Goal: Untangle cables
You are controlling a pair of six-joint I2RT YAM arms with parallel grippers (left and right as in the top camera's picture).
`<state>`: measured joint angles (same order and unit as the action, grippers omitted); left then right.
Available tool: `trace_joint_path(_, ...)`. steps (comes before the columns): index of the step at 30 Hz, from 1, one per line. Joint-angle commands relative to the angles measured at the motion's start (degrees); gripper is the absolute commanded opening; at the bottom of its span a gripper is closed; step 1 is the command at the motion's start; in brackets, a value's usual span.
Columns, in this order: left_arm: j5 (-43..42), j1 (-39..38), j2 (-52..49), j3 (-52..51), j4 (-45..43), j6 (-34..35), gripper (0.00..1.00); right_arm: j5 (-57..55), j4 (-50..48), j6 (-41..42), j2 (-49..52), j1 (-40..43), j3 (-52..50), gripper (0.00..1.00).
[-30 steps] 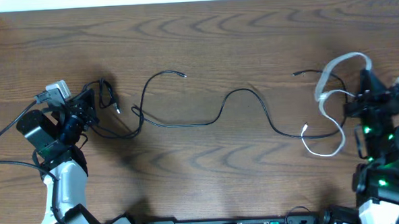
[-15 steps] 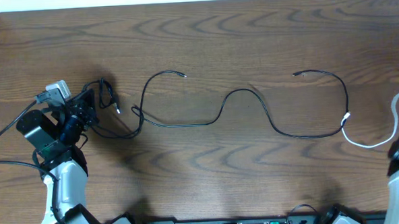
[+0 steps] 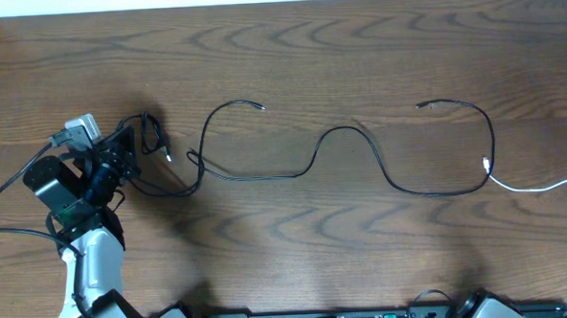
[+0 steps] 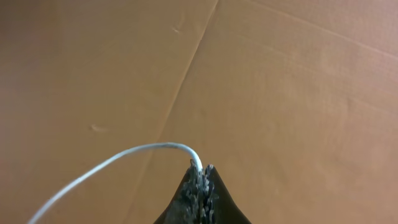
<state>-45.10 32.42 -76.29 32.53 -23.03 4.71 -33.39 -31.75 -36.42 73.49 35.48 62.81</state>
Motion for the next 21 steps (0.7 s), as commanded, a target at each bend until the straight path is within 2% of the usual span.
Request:
trace_joint_path(1,-0.7,-0.2,-0.1,0.8,-0.2,0.2,0.08,-1.0,-0.8,-6.4,0.2,1.4,3.8,0.01)
trace_joint_path(11,-0.2,-0.2,-0.1,0.8,-0.2,0.2,0.08,3.5,-0.4,-12.2,0.2,4.8,11.3,0.01)
trace_joint_path(17,8.9,-0.2,-0.1,0.8,-0.5,0.3,0.07,4.0,2.1,-12.2,0.2,4.3,11.7,0.01)
trace_joint_path(21,13.6,-0.2,-0.1,0.8,-5.3,0.7,0.07,7.1,10.8,-8.4,0.2,3.8,11.7,0.01)
